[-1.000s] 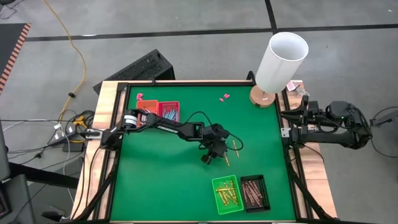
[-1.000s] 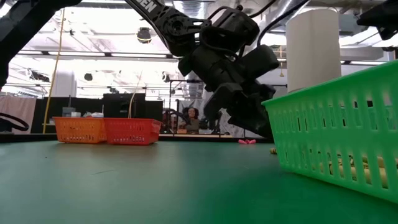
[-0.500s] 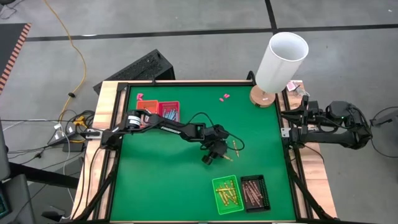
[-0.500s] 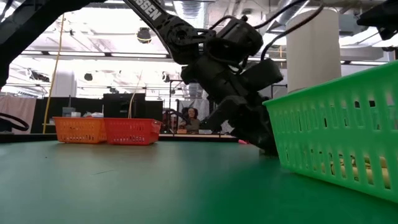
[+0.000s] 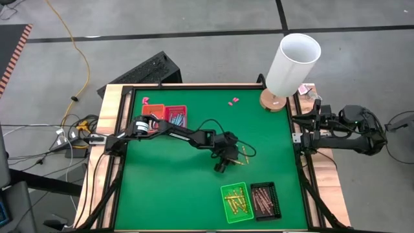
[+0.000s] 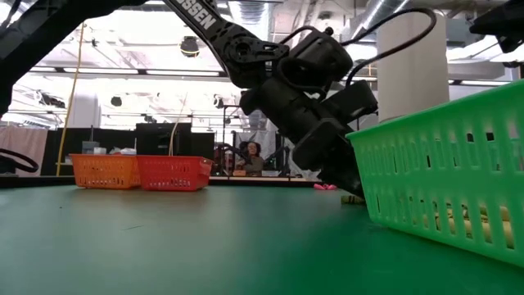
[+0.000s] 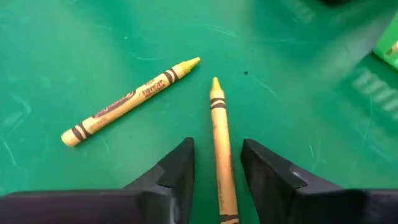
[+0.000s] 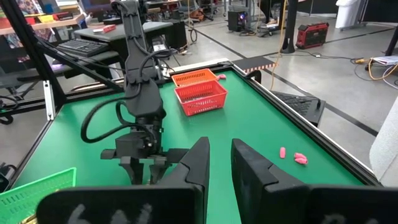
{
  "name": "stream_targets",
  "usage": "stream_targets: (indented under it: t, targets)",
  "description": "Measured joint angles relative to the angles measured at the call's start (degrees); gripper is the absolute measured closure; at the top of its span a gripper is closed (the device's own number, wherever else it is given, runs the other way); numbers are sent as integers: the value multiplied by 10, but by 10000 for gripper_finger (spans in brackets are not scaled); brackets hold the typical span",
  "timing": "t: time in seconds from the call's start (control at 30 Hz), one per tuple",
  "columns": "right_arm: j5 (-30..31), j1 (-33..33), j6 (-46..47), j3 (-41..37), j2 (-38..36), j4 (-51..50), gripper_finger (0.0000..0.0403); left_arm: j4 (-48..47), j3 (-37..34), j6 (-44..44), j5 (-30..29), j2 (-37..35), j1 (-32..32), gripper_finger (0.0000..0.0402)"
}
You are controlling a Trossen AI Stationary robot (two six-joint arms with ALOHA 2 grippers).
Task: Sort crayons
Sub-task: Put the yellow crayon into the green bin
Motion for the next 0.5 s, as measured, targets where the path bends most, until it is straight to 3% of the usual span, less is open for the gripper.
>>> stream_targets:
  t: [0.27,0.5]
  targets:
    - [0,0,0,0,0,0,335,-32,0,-33,-17,0,-1,385]
    - [0,0,0,0,0,0,335,-30,0,-79,-47,0,-7,394]
